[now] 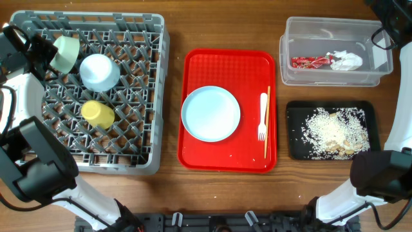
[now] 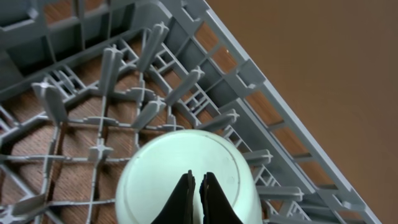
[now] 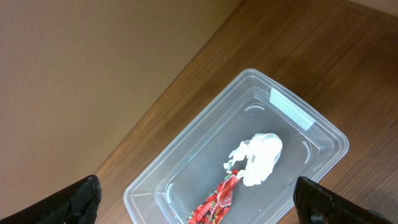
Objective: Sort waste into correct bins and load items into the dishwasher rack
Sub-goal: 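Set the saucer upside down in the rack and release it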
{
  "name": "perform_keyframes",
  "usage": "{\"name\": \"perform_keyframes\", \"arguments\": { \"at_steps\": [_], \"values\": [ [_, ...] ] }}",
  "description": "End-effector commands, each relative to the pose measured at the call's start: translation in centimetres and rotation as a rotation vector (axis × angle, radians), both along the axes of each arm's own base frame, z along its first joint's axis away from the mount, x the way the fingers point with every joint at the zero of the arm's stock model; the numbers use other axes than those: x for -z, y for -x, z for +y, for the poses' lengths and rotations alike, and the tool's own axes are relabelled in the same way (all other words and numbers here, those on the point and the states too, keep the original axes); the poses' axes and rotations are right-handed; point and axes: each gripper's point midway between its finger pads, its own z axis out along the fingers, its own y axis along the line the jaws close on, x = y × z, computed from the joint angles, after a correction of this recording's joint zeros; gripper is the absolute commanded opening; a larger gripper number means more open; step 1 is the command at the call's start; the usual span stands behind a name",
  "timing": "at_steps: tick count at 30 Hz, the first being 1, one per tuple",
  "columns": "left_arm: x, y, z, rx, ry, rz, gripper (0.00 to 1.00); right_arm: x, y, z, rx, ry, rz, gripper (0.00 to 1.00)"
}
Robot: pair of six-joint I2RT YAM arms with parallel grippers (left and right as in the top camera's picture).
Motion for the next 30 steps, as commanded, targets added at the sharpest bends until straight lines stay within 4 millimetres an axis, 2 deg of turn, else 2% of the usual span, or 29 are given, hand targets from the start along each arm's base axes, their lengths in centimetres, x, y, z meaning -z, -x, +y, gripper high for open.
{"name": "perform_keyframes", "arguments": {
  "at_steps": [1,5,8,13,18,22,26,28,30],
  "values": [
    [1.9,0.3,-0.5,0.017,0.043,0.041,0.04,0.3,-0.2,-0.2,0.014,0.005,0.005,1.00],
    [4.7,0.5,-1.9,0.055,0.108,0.103,0.04,0.3,-0.2,-0.2,0.013,0.005,0.005,1.00],
    [4.9,0.4,-2.2,0.070,0.121,0.101,0.04,0.3,-0.2,-0.2,0.014,0.005,0.005,1.00],
    [1.2,-0.9,-4.7,0.206,0.175,-0.027,0.04,0.3,-0.2,-0.2,0.014,0.005,0.005,1.00],
    [-1.4,-1.1,-7.4,0.332,0.241,-0.102,0.04,0.3,-0.2,-0.2,0.014,0.005,0.005,1.00],
    [-4.9,-0.7,-8.3,0.377,0.228,-0.166,0.04,0.3,-0.2,-0.2,0.014,0.005,0.005,1.00],
    [-9.4,1.3,-10.4,0.436,0.244,-0.208,0.04,0.3,-0.2,-0.2,0.014,0.005,0.005,1.00],
    [-11.0,2.9,-12.0,0.469,0.283,-0.200,0.11,0.3,-0.2,-0.2,0.014,0.005,0.005,1.00],
    [-11.6,4.3,-13.6,0.499,0.334,-0.177,0.42,0.3,-0.2,-0.2,0.014,0.005,0.005,1.00]
  ]
}}
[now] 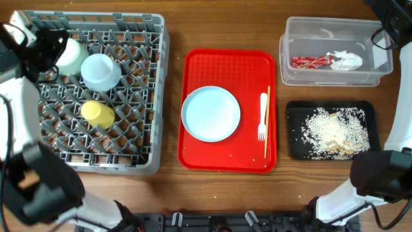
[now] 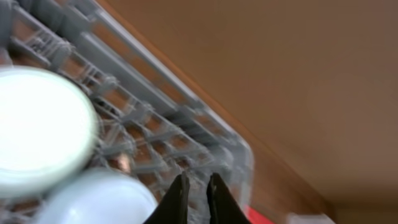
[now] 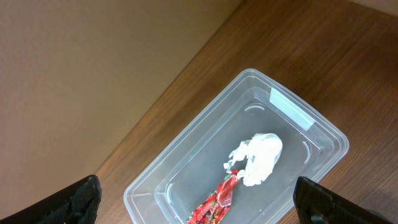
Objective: Sort waste into correct bins and load items into the dishwasher rack
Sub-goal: 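Set the saucer upside down in the rack and release it, then reach the left gripper to the light blue plate on the red tray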
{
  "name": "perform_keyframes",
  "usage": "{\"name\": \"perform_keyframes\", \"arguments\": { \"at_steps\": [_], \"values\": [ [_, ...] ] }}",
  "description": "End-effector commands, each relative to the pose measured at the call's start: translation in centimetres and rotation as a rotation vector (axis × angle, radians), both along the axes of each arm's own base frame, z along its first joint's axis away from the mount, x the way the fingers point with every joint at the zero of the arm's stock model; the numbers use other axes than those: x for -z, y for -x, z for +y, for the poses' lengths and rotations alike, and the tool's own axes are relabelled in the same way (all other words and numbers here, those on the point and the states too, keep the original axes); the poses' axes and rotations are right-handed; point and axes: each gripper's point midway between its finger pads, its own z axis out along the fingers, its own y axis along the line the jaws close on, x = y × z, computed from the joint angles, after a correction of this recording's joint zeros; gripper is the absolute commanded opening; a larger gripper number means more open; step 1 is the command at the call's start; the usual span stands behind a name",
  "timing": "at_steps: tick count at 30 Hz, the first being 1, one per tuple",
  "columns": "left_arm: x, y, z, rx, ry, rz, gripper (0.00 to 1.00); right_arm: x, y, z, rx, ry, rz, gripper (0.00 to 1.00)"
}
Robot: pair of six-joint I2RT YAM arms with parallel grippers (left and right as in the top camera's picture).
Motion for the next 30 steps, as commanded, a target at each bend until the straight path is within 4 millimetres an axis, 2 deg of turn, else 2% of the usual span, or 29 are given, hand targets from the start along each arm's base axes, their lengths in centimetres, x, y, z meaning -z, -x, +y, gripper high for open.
{"name": "perform_keyframes", "arguments": {
  "at_steps": [1,2,4,9,14,16,19,21,24,26,28,30],
  "values": [
    [-3.5,2.8,-4.3,0.123,0.094,-0.012,0.63,0.3,-0.2,-0.2,0.014,0.005,0.005,1.00],
    [-3.5,3.4,-5.2,0.147,0.123,0.006,0.84,0.3,-0.2,-0.2,0.014,0.005,0.005,1.00],
    [-3.3,4.5,-7.0,0.199,0.190,0.049,1.00,0.3,-0.2,-0.2,0.014,0.006,0.005,1.00],
    [-1.5,6.9,-10.7,0.264,0.306,0.204,1.00,0.3,-0.2,-0.2,0.014,0.005,0.005,1.00],
    [-0.2,8.3,-14.6,0.466,0.140,0.199,1.00,0.1,-0.4,0.0,0.013,-0.009,-0.013,1.00],
    [0.9,8.8,-16.1,0.481,0.094,0.260,1.00,0.0,-0.8,0.5,0.058,-0.102,-0.060,1.00],
    [3.0,9.3,-18.0,0.491,-0.046,0.352,1.00,0.8,-0.8,3.4,0.035,-0.314,-0.062,1.00],
    [3.9,9.5,-19.1,0.493,-0.133,0.392,1.00,0.8,-1.1,6.6,-0.108,-0.432,-0.055,1.00],
    [4.4,9.7,-21.4,0.505,-0.184,0.415,0.97,0.8,-1.5,11.2,-0.400,-0.440,-0.034,0.99],
    [4.2,9.8,-23.7,0.558,-0.201,0.388,0.87,2.5,-1.1,13.7,-0.513,-0.389,0.040,0.99],
    [3.9,9.9,-25.8,0.593,-0.199,0.369,0.75,4.7,-0.6,15.2,-0.535,-0.339,0.136,1.00],
    [4.0,10.1,-27.6,0.609,-0.197,0.371,0.72,7.3,0.1,16.4,-0.517,-0.297,0.248,1.00]
  ]
}}
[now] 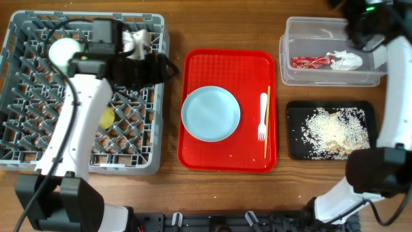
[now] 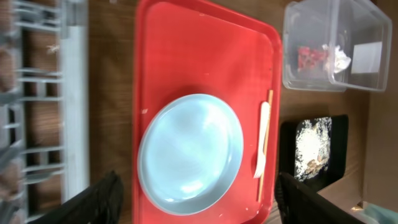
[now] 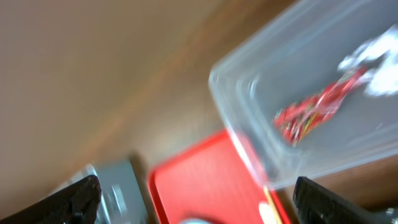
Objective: Sort waste into correct bins and load items into the dishwasher rack
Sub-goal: 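Reach the left gripper to the light blue plate on the red tray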
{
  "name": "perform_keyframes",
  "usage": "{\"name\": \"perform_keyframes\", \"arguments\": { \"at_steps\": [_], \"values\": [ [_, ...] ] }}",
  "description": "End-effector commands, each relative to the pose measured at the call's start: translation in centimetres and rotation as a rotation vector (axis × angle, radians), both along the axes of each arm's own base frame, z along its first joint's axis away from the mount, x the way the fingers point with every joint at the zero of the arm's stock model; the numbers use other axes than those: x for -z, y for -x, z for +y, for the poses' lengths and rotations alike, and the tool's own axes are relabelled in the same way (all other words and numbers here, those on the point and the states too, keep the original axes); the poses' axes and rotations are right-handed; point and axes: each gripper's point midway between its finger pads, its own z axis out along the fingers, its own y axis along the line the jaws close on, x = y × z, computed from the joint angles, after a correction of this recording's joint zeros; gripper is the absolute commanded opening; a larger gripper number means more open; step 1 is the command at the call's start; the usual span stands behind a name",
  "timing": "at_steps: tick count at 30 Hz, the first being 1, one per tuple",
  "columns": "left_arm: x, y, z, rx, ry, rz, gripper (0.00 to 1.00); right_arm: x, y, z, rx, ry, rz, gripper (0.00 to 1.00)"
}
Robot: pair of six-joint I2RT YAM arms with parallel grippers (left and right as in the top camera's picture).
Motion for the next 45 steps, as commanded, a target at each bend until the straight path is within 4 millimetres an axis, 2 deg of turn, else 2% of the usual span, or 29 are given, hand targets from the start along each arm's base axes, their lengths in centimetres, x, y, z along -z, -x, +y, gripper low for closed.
{"name": "perform_keyframes", "arguments": {
  "at_steps": [1,2,4,7,10,11,13,14,16,18,20,23,25,28,31,34,40,42,45],
  "values": [
    [0.4,0.4,-2.6,0.009,-0.043,0.003,0.76,4.9,0.5,3.8,-0.145,0.098,0.144,1.00],
    [0.6,0.5,-2.9,0.008,-0.073,-0.002,0.81,5.8,0.8,4.6,-0.167,0.106,0.179,1.00],
    [1.2,0.2,-2.4,-0.055,-0.169,-0.010,0.82,7.5,1.7,6.9,-0.249,0.119,0.239,1.00],
    [1.6,-0.5,-0.4,-0.199,-0.260,-0.010,0.84,9.7,2.7,10.0,-0.395,0.160,0.295,1.00],
    [1.4,-1.1,1.4,-0.293,-0.259,0.002,0.82,11.3,4.2,12.6,-0.512,0.189,0.350,1.00],
    [1.3,-1.3,2.2,-0.325,-0.252,0.006,0.81,11.6,4.7,13.3,-0.545,0.201,0.364,1.00],
    [0.9,-1.6,4.9,-0.423,-0.234,0.022,0.70,12.5,5.4,14.3,-0.580,0.229,0.398,1.00],
    [0.5,-1.6,7.4,-0.515,-0.218,0.044,0.70,13.0,5.6,15.1,-0.591,0.228,0.405,1.00],
    [0.0,-1.3,10.3,-0.603,-0.184,0.066,0.74,13.7,5.9,15.8,-0.607,0.228,0.410,1.00],
    [-0.6,-0.9,11.8,-0.635,-0.132,0.083,0.77,14.4,6.4,16.4,-0.629,0.233,0.419,1.00],
    [-1.4,-0.7,12.0,-0.606,-0.015,0.099,0.78,15.5,6.6,17.2,-0.646,0.240,0.423,1.00],
    [-2.3,-0.8,10.0,-0.437,0.063,0.052,0.68,16.1,6.2,17.6,-0.640,0.239,0.401,1.00],
    [-2.4,-0.6,8.3,-0.363,0.065,0.042,0.64,15.9,5.4,17.5,-0.578,0.219,0.388,1.00],
    [-2.1,-0.1,5.5,-0.291,0.049,0.049,0.65,15.4,4.1,16.6,-0.508,0.194,0.368,1.00],
    [-1.6,0.4,2.1,-0.205,0.015,0.049,0.73,14.4,2.8,14.0,-0.432,0.171,0.353,1.00],
    [-0.1,0.9,-2.0,-0.106,-0.054,0.041,0.82,13.6,1.8,11.2,-0.372,0.104,0.341,1.00],
    [4.3,1.4,-10.3,0.069,-0.215,-0.026,0.84,13.1,1.0,6.6,-0.208,-0.040,0.357,1.00],
    [6.0,1.7,-12.6,0.132,-0.277,-0.061,0.84,13.2,0.9,5.3,-0.142,-0.065,0.370,1.00],
    [8.7,2.9,-16.2,0.270,-0.356,-0.116,0.84,13.2,0.8,4.7,-0.122,-0.066,0.370,1.00]
  ]
}}
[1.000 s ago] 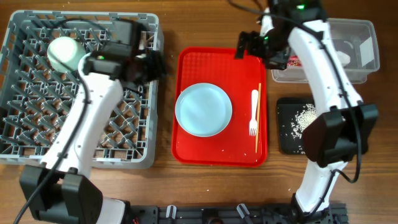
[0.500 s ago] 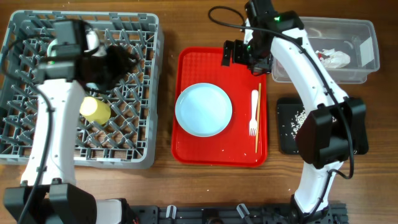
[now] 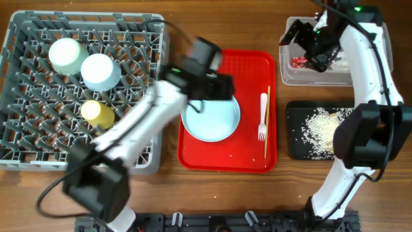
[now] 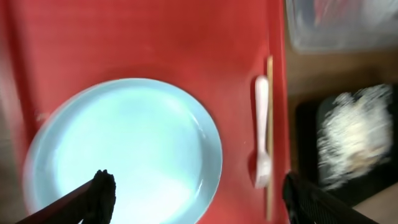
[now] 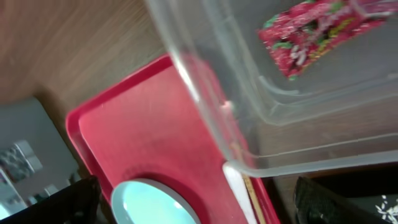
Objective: Sort waste into correct bins and load items into the dishwasher rack
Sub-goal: 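Reach the left gripper to the light blue plate on the red tray, then grasp the light blue plate edge with the left gripper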
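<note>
A light blue plate (image 3: 211,117) lies on the red tray (image 3: 248,158), with a white fork (image 3: 262,116) and a wooden chopstick (image 3: 268,122) to its right. My left gripper (image 3: 215,82) hovers open over the plate's (image 4: 124,155) far edge, nothing between its fingers (image 4: 102,193). The fork (image 4: 262,140) shows to the plate's right. My right gripper (image 3: 308,40) hangs open above the left end of the clear bin (image 3: 360,78), which holds a red wrapper (image 5: 317,31). The grey rack (image 3: 158,64) carries a pale green cup (image 3: 64,56), a light blue cup (image 3: 100,71) and a yellow cup (image 3: 96,113).
A black tray of rice scraps (image 3: 331,132) sits in front of the clear bin, right of the red tray. My left arm stretches across the rack's right side. Bare wooden table (image 3: 174,32) separates the rack from the red tray.
My left gripper has gone from above the rack's right edge to above the plate on the red tray. The right gripper has moved left, now over the bin's left end.
My left gripper held the pale green cup tilted at the rack's far left corner. A second later the cup stood in the rack beside the blue one. The gripper then hung open by the rack's right edge, now over the plate. The right arm stayed still, then moved left.
</note>
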{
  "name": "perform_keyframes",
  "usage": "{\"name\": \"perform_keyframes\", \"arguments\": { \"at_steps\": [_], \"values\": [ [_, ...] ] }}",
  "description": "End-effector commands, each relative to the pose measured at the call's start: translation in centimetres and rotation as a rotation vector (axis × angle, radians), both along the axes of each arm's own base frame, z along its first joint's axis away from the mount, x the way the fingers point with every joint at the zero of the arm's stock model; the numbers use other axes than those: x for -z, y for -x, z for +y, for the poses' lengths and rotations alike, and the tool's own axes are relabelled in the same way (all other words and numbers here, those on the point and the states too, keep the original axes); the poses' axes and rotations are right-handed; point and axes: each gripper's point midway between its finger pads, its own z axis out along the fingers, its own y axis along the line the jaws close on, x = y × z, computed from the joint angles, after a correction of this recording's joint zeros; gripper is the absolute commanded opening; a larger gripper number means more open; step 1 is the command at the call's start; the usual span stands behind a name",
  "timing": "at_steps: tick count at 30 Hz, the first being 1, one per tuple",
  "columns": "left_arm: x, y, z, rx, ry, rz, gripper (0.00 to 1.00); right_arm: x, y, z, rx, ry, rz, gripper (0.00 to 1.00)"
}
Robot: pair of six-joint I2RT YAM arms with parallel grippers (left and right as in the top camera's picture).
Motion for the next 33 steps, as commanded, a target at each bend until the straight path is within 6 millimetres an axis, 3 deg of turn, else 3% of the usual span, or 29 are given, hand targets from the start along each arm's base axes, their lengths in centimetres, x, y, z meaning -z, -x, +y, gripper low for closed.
{"name": "perform_keyframes", "arguments": {
  "at_steps": [1,7,10,19,25,31,33],
  "values": [
    [3.8,0.9,-3.0,0.133,-0.175,-0.089,0.84,-0.2,-0.6,0.4,0.040,-0.035,0.004,0.99],
    [7.0,2.6,-5.2,0.189,-0.268,-0.104,0.82,0.1,-0.9,-0.9,0.060,0.037,-0.005,1.00],
    [8.4,3.2,-5.7,0.180,-0.279,-0.074,0.71,0.2,-0.9,-1.4,0.069,0.067,-0.005,1.00],
    [11.7,3.8,-5.3,0.153,-0.329,-0.010,0.53,0.2,-1.0,-1.4,0.069,0.066,-0.008,1.00],
    [12.6,4.8,-6.0,0.183,-0.344,-0.001,0.40,0.1,-1.1,-1.4,0.070,0.066,-0.016,1.00],
    [14.5,4.7,-5.8,0.180,-0.446,-0.060,0.40,0.0,-1.4,-1.4,0.070,0.067,-0.027,1.00],
    [15.0,4.6,-5.5,0.175,-0.471,-0.065,0.35,0.0,-1.7,-1.4,0.070,0.067,-0.038,1.00]
  ]
}}
